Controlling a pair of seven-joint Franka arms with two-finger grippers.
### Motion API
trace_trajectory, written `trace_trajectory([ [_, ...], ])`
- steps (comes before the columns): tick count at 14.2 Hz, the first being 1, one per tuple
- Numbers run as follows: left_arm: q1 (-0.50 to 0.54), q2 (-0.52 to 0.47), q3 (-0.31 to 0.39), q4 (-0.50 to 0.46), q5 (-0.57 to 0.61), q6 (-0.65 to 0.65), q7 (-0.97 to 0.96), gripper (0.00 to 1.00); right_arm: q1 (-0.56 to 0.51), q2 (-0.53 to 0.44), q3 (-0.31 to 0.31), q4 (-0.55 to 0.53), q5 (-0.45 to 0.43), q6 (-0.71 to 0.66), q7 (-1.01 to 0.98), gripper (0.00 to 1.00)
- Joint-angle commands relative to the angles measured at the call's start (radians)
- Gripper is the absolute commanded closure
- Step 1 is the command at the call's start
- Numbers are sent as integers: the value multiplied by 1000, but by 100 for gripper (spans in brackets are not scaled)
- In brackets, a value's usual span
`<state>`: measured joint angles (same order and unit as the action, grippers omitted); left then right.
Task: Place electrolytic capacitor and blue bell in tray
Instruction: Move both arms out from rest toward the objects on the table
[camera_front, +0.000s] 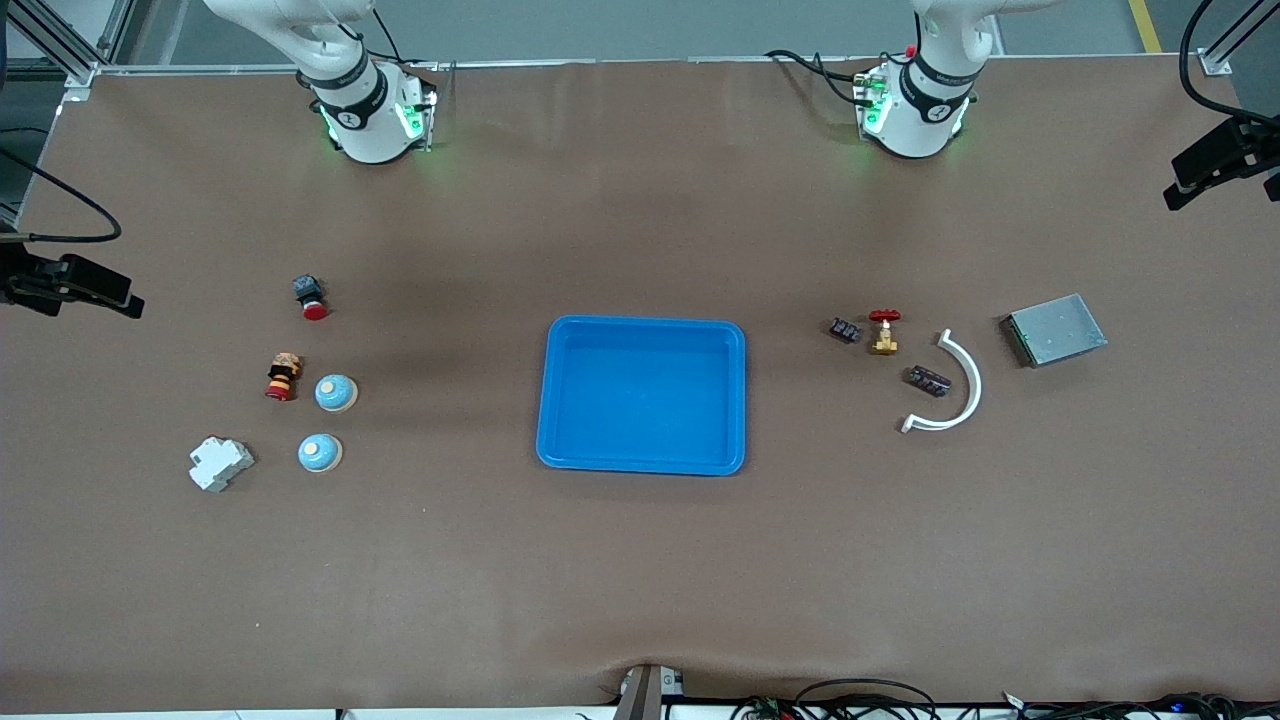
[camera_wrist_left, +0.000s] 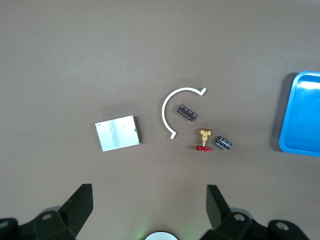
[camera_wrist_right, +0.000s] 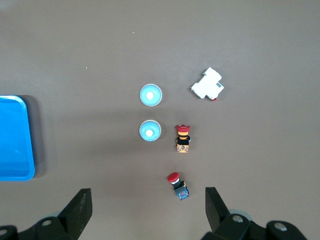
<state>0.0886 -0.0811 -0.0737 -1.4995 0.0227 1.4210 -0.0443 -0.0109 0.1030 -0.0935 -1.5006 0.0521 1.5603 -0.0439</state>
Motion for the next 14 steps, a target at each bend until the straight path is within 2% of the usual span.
trace_trajectory([
  [1, 0, -5, -6, -5, 22, -16, -2, 0, -9, -32, 9, -40, 3, 15, 10, 0],
  [6, -1, 24, -8, -51, 22, 2, -14, 0, -9, -32, 11, -41, 3, 14, 6, 0],
  [11, -10, 23, -26, -168, 11, 104, -132, 0, -9, -66, 11, -95, 5, 21, 4, 0],
  [14, -9, 21, -60, -241, 11, 163, -207, 0, -6, -120, 12, -232, 5, 125, 4, 0],
])
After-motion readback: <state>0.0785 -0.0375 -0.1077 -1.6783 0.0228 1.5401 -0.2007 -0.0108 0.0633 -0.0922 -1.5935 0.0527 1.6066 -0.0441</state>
